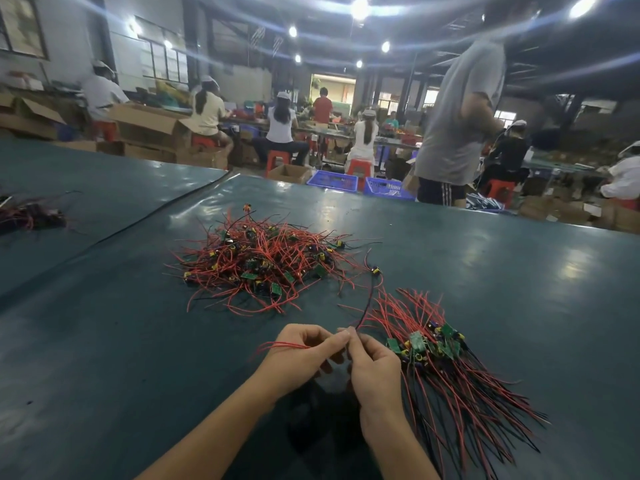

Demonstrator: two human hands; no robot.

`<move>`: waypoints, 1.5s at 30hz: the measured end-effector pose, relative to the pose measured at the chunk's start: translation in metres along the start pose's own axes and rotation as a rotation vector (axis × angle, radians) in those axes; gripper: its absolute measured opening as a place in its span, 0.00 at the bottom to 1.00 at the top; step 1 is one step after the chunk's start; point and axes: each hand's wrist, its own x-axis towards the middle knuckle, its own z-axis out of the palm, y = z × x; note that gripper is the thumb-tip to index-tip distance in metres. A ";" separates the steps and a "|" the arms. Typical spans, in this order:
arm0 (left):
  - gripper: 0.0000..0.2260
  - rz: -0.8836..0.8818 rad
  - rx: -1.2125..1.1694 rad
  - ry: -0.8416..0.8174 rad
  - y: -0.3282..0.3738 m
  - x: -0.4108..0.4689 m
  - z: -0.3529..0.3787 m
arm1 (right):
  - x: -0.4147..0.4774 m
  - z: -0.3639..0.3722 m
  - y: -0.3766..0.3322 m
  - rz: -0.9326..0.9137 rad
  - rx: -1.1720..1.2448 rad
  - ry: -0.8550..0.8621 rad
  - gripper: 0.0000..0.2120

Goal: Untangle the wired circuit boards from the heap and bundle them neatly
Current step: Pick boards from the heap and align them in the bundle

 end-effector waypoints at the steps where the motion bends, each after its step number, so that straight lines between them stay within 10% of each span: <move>1: 0.12 0.007 -0.014 0.007 0.000 0.000 0.001 | 0.000 0.001 -0.001 0.005 0.000 0.000 0.16; 16: 0.09 0.083 -0.153 -0.068 0.017 -0.002 -0.008 | 0.038 -0.029 -0.025 0.028 0.439 0.209 0.11; 24: 0.07 0.098 -0.148 0.015 0.011 0.000 -0.003 | 0.003 0.002 -0.005 -0.084 0.002 0.051 0.14; 45: 0.11 0.105 -0.117 -0.057 0.007 0.002 -0.006 | 0.009 -0.007 -0.013 0.140 0.119 0.060 0.13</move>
